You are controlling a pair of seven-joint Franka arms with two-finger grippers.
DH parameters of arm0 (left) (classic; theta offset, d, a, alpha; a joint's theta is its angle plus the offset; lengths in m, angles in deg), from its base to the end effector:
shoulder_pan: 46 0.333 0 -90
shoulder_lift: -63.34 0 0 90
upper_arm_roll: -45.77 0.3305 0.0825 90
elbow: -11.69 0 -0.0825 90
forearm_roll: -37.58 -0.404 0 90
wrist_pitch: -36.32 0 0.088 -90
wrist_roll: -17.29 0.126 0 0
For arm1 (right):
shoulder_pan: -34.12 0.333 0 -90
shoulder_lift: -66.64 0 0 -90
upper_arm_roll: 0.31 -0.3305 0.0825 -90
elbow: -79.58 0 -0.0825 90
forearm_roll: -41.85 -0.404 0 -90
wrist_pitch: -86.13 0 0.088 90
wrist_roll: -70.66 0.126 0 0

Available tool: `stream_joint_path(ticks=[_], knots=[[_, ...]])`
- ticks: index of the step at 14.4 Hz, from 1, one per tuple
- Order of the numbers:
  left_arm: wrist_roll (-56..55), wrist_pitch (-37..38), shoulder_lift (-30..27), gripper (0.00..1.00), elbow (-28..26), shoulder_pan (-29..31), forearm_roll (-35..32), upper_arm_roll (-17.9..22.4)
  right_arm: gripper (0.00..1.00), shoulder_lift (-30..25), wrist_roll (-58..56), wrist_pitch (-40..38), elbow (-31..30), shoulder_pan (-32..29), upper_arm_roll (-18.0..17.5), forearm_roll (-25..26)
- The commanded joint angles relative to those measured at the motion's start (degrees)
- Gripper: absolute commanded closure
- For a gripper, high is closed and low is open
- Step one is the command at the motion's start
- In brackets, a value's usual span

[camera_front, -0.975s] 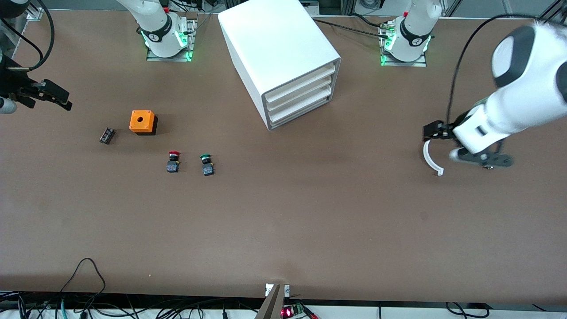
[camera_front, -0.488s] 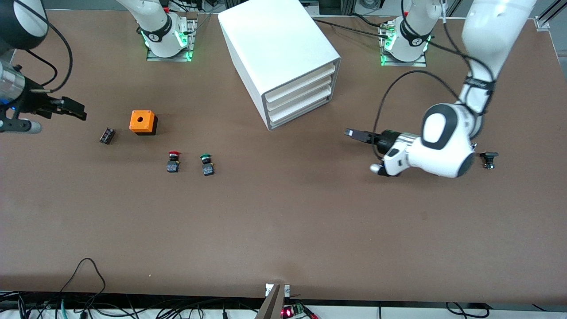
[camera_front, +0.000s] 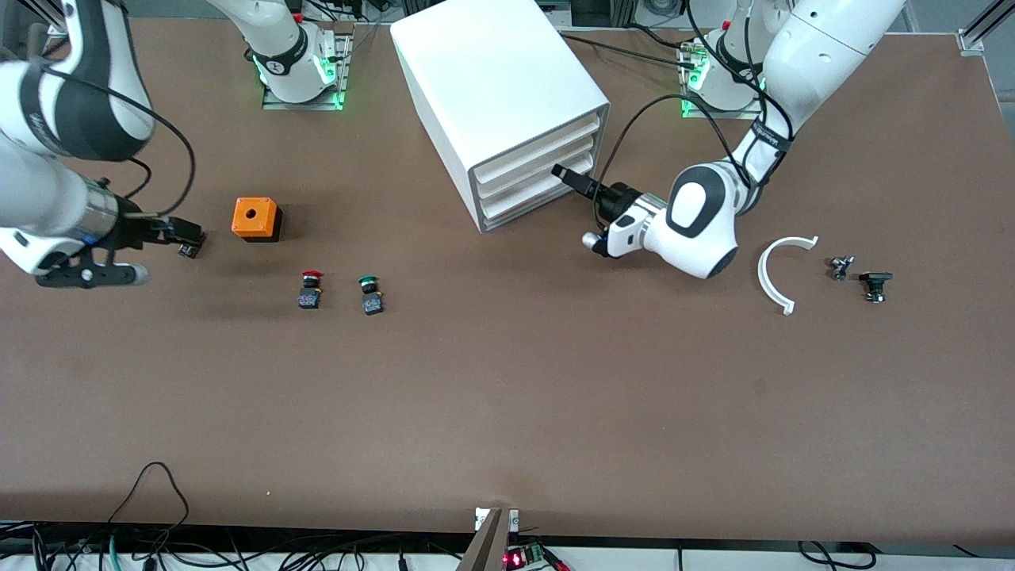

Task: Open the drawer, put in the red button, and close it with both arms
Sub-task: 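Pull the drawer open with the left gripper while the right gripper reaches the button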

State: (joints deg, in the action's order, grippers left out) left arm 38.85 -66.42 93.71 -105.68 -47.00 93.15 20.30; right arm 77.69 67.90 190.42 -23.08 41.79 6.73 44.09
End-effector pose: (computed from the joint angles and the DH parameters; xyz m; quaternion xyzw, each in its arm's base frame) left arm 0.4512 -0.3229 0.1973 0.8039 -0.0898 -0.3546 0.4689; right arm 0.6135 0.0062 0.4170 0.9956 0.0360 -0.0820 0.0288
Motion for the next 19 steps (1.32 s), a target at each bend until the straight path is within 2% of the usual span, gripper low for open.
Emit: stream_joint_path(ticks=[1, 2, 3, 4, 7, 10, 13, 16, 17, 18, 19], knots=[[2.1, -1.8, -2.6, 0.01, -3.3, -0.6, 1.7, -0.1, 0.0, 5.3, 0.0, 3.3, 1.6, 1.5, 0.3, -0.5], [2.1, -2.2, -2.6, 0.08, -3.9, -0.8, 1.7, -0.5, 0.0, 7.0, 0.0, 4.7, 1.5, 2.1, 0.3, -1.6], [2.1, -2.5, -2.6, 0.21, -4.5, -0.9, 1.7, -0.8, 0.0, 8.5, 0.0, 6.4, 1.1, 2.4, 0.3, -3.5], [2.1, -3.2, -2.6, 0.41, -5.2, -0.9, 1.8, -1.2, 0.0, 10.0, 0.0, 9.2, 0.4, 2.7, 0.3, -5.3], [4.7, -4.0, -2.6, 1.0, -6.6, -0.9, 2.0, -3.0, 0.0, 13.9, 0.8, 13.0, -0.4, 3.6, 0.2, -5.6], [3.3, -4.0, -3.5, 1.0, -6.4, -0.1, 1.6, -2.2, 0.0, 16.2, 3.0, 18.8, -2.5, 5.7, 0.2, -5.6], [1.5, -4.9, -4.2, 1.0, -2.4, 2.7, 1.1, 4.4, 0.0, 17.9, 7.8, 20.7, -2.5, 8.0, -0.3, -5.6], [1.7, -12.5, -4.2, 1.0, 1.5, 4.1, -0.9, 6.7, 0.0, 19.5, 8.6, 23.9, -3.6, 8.2, -1.3, -5.2], [1.0, -12.9, -4.3, 0.57, 2.1, 4.2, -1.6, 6.8, 0.0, 19.5, 8.4, 26.0, -5.4, 8.2, -1.3, -5.1], [1.8, -13.0, -4.5, 0.03, 2.1, 4.8, -1.5, 6.8, 0.0, 19.4, 8.0, 28.1, -7.3, 8.2, -1.4, -5.0], [1.8, -13.1, -5.6, 0.0, 2.1, 5.7, -1.6, 6.8, 0.0, 19.4, 7.7, 29.6, -8.8, 8.2, -1.8, -4.8]])
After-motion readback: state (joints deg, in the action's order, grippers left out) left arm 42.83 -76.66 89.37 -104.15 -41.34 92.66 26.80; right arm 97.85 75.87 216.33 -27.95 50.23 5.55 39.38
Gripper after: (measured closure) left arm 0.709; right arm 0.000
